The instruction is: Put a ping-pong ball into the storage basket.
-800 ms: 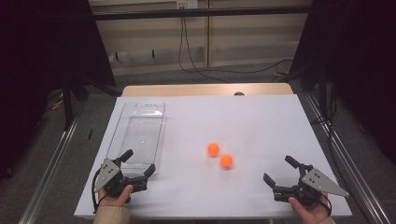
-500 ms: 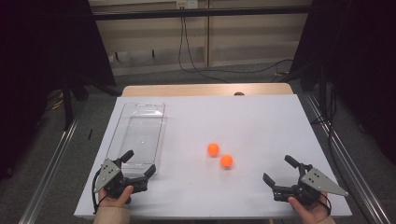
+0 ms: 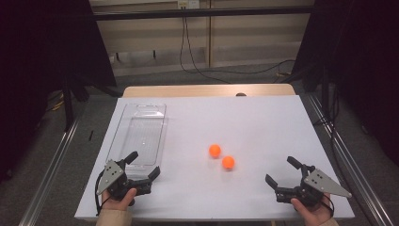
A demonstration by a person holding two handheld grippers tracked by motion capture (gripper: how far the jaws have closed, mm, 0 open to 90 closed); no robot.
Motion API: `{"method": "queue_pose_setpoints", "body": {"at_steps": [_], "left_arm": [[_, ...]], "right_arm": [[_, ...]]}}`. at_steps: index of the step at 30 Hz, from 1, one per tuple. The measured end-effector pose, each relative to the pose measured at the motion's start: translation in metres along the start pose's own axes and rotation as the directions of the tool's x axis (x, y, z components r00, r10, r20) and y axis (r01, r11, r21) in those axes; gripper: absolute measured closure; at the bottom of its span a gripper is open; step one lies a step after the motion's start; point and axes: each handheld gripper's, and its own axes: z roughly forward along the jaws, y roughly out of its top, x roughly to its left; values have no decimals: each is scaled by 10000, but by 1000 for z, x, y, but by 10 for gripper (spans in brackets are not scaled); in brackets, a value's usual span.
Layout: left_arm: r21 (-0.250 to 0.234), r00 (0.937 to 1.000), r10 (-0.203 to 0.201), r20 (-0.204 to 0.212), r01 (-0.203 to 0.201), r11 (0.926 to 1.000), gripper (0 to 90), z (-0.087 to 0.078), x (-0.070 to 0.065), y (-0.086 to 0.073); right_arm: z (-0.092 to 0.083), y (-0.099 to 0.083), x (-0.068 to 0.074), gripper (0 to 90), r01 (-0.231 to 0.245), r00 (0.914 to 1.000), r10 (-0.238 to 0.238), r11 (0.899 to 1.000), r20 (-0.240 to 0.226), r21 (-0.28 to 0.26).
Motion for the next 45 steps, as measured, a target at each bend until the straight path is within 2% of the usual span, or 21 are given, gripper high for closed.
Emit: {"method": "queue_pose_setpoints", "body": {"at_steps": [5,10,12,21,23,28,33,36,42,43,45], "left_arm": [[34,9999,38,135,-39,10000,12,3,-3,2],[101,9992,330,242,-333,9994,10,4,-6,6],[-20,9996,140,233,-140,9999,10,5,-8,7],[-35,9992,108,390,-107,9999,9,10,-12,13],[-10,9992,-52,402,52,10000,9,12,-14,13],[20,9987,-100,491,99,9999,8,15,-17,14],[68,9980,25,624,-30,10000,8,18,-21,16],[96,9974,-84,715,77,9999,8,20,-24,17],[188,9959,53,902,-70,9998,8,22,-27,19],[106,9961,-48,881,39,9999,8,23,-28,19],[143,9961,0,883,-13,9999,8,24,-29,19]], "right_arm": [[0,0,0,12,-33,10000,33,10000,-89,17],[0,0,0,14,-8,9999,8,10000,-137,-3],[0,0,0,14,1,9999,-1,10000,-133,16],[0,1,-1,14,-30,9998,30,10000,-189,29],[0,1,-1,13,-72,9998,72,10000,-169,-3],[0,1,-1,13,-91,9998,91,10000,-193,5],[1,1,-1,13,-106,9997,106,9999,-201,-1],[1,1,-1,13,-137,9997,137,9999,-217,6],[2,0,-1,13,-176,9995,176,9998,-250,17],[2,0,-1,13,-173,9995,174,9998,-256,6],[2,1,-1,13,-168,9995,168,9999,-260,1]]}}
